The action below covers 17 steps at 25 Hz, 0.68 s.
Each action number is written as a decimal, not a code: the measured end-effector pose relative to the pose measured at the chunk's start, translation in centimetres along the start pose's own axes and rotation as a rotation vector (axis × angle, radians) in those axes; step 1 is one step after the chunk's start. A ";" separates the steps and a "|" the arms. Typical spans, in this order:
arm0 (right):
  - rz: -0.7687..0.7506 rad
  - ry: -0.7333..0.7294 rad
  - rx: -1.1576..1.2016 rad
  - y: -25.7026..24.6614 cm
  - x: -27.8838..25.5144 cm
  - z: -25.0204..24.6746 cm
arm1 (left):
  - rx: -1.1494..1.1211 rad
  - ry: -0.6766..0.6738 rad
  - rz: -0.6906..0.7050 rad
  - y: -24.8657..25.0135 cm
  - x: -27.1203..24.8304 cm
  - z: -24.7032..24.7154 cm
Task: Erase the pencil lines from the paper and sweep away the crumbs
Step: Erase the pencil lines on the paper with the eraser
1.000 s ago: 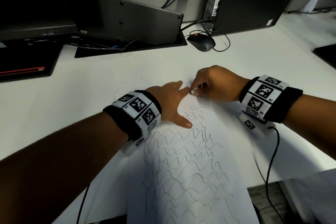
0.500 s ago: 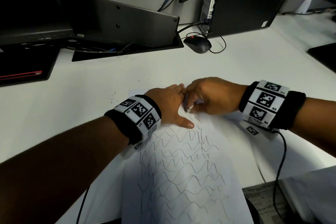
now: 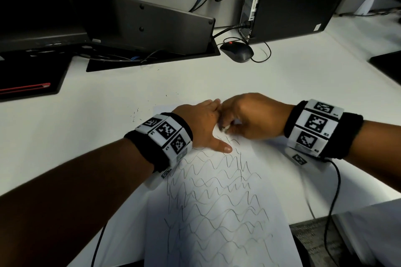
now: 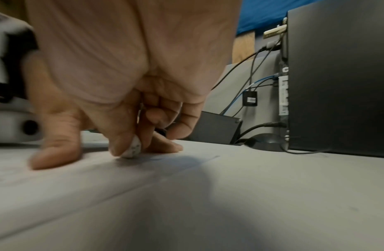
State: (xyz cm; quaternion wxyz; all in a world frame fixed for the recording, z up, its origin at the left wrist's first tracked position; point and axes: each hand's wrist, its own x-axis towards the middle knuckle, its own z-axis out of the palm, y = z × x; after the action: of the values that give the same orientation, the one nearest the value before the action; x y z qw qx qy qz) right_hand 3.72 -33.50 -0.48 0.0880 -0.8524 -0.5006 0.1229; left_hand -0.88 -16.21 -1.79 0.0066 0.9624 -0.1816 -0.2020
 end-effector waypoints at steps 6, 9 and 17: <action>0.099 0.033 -0.069 0.7 0.1 -1.0 | 0.013 0.006 -0.002 0.1 0.0 0.0; -0.003 -0.077 -0.030 -0.3 -0.4 -0.5 | -0.020 0.004 0.001 -0.1 -0.1 0.0; 0.004 -0.094 -0.036 -0.2 -0.5 -0.8 | -0.011 -0.006 -0.010 -0.1 -0.2 0.0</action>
State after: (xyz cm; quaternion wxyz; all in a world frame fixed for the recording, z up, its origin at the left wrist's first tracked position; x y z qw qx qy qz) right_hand 3.53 -33.84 0.42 0.0486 -0.8482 -0.5044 0.1540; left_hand -1.00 -16.08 -1.73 0.0101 0.9627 -0.1755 -0.2058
